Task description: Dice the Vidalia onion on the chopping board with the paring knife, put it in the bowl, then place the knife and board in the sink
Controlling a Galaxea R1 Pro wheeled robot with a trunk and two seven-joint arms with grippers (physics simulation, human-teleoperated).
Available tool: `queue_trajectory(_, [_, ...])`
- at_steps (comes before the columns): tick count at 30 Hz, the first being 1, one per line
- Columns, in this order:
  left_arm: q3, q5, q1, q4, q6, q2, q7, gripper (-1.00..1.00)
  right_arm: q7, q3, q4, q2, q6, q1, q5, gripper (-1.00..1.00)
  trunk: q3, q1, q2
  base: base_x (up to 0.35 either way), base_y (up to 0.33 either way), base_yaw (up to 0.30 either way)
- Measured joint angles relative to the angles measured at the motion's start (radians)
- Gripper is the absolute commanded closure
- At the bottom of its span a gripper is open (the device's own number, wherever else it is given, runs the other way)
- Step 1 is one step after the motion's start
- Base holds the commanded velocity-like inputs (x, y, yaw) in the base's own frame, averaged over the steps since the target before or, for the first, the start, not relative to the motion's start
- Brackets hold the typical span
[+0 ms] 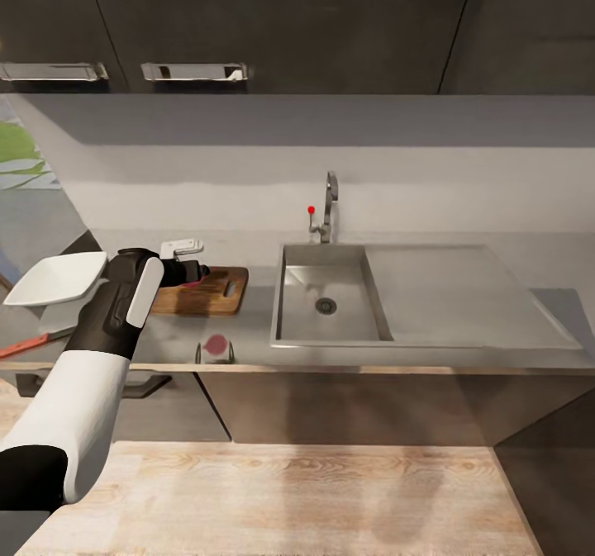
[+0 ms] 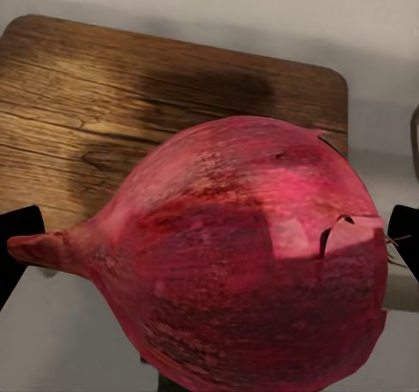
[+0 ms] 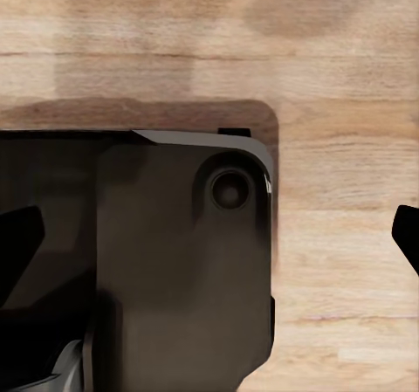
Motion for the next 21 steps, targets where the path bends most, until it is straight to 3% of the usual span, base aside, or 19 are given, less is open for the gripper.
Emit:
queue_trajectory(12, [0.001,0.000,0.000,-0.001,0.000,0.000,0.000,1.00,0.000,0.000,0.000,0.000,0.000,0.000,0.000,-1.00,-0.019,0.000,0.000,0.180,0.000,0.000])
queue_trajectory(21, [0.002,0.000,0.000,-0.002,0.000,0.002,0.000,1.00,0.000,0.000,0.000,0.000,-0.001,0.000,0.000,-1.00,-0.027,0.000,0.000,0.029,0.000,0.000])
